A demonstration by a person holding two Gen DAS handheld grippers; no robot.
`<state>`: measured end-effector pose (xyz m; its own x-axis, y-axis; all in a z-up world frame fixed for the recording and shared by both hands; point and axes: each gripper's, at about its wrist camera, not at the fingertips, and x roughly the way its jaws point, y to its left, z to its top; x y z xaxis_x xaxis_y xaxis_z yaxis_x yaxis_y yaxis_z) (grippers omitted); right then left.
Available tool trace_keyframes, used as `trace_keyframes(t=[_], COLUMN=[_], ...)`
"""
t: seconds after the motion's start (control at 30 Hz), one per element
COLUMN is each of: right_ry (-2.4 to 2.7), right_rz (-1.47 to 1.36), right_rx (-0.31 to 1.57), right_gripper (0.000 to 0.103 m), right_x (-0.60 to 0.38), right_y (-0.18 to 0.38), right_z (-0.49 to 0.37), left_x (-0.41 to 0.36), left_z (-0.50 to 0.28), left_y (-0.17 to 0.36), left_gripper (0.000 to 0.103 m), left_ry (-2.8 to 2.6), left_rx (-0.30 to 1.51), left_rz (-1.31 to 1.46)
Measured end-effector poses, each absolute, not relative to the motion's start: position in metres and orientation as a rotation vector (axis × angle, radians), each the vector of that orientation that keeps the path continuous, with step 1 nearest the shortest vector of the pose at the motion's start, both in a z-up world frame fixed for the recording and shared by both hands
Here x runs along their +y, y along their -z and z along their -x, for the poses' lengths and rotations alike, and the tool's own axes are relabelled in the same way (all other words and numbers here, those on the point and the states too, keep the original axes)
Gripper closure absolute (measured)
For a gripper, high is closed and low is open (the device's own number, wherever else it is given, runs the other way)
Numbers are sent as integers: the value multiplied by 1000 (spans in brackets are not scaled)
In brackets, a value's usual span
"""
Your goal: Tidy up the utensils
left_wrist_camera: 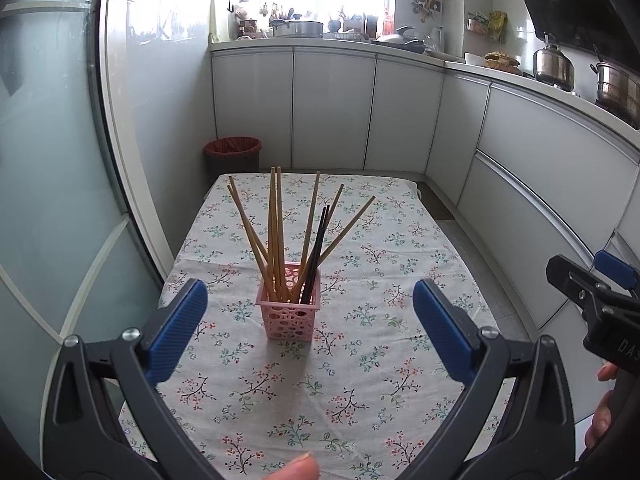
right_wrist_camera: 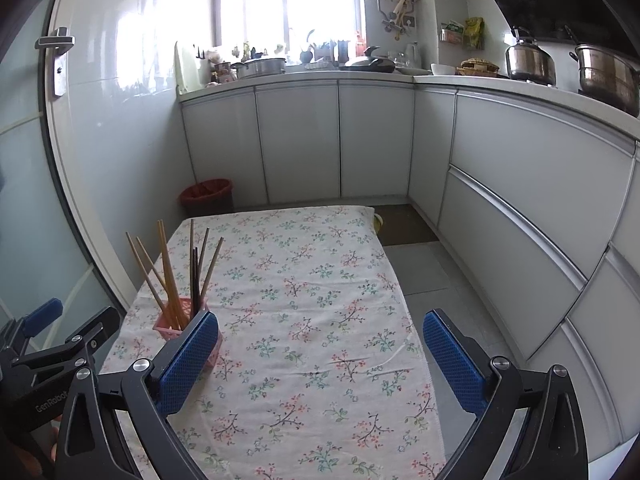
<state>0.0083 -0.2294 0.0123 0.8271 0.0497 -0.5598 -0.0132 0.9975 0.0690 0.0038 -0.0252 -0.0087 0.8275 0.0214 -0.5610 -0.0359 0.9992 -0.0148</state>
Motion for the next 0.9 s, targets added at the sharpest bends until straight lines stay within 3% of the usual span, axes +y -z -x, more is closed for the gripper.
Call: trace_keyframes(t=[0.9], right_ry=[-38], right_rz=[-73], right_rx=[639], right_gripper=[0], right_x=[-220], right_y=[-3], right_z=[-21], left_x=[-14], left_z=[-13], left_y=[10], left_gripper=[1], left_ry=[-87], left_rx=[616], left_rz=[36])
